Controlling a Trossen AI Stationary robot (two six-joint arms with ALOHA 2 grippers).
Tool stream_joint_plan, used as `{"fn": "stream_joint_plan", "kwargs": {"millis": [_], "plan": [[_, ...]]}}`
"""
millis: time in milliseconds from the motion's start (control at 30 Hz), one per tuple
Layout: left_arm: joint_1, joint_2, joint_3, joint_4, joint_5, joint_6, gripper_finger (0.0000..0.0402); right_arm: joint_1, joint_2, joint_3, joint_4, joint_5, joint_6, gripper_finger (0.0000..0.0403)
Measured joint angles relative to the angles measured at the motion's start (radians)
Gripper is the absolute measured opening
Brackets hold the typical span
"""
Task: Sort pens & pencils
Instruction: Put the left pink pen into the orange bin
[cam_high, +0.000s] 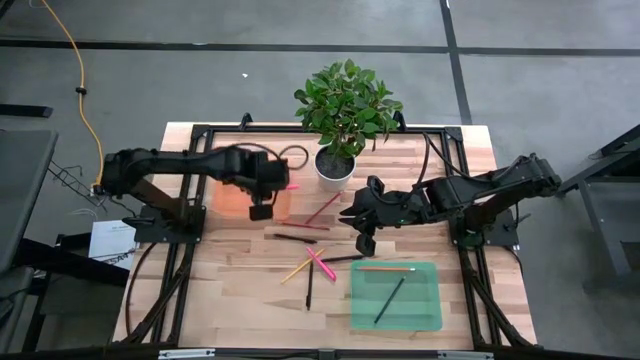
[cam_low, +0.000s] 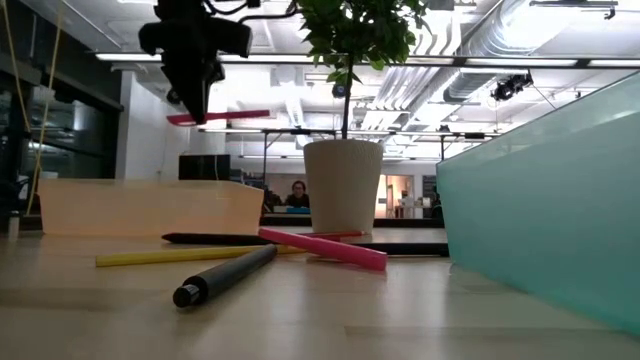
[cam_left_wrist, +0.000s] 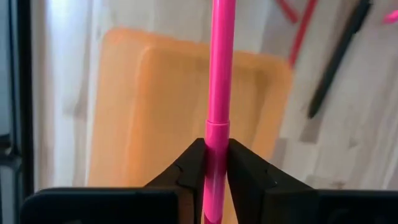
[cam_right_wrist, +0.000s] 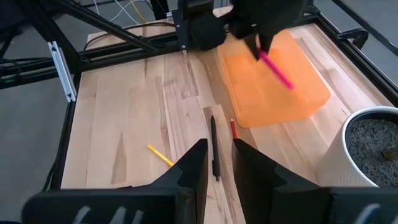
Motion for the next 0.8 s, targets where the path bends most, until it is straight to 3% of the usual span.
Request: {"fn": "stream_joint_plan", "kwargs": {"millis": [133, 367, 633, 800], "plan": [[0.064, -0.003, 0.000, -0.039, -0.002, 0.040, 0.0057, 0.000, 0.000, 0.000, 0.000, 0.000, 0.003, 0.0064], [0.126, -0.004, 0.000, -0.038, -0.001, 0.110, 0.0034, 0.000, 0.000, 0.000, -0.007, 0.000, 0.011, 0.0064], [0.184, -0.004, 0.000, -0.099, 0.010, 0.158, 0.0056, 0.000, 0.000, 0.000, -0.008, 0.003, 0.024, 0.0064], [0.204, -0.004, 0.000, -0.105, 0.020, 0.181, 0.0046, 0.000, 0.000, 0.000, -0.008, 0.005, 0.024, 0.0064]]}}
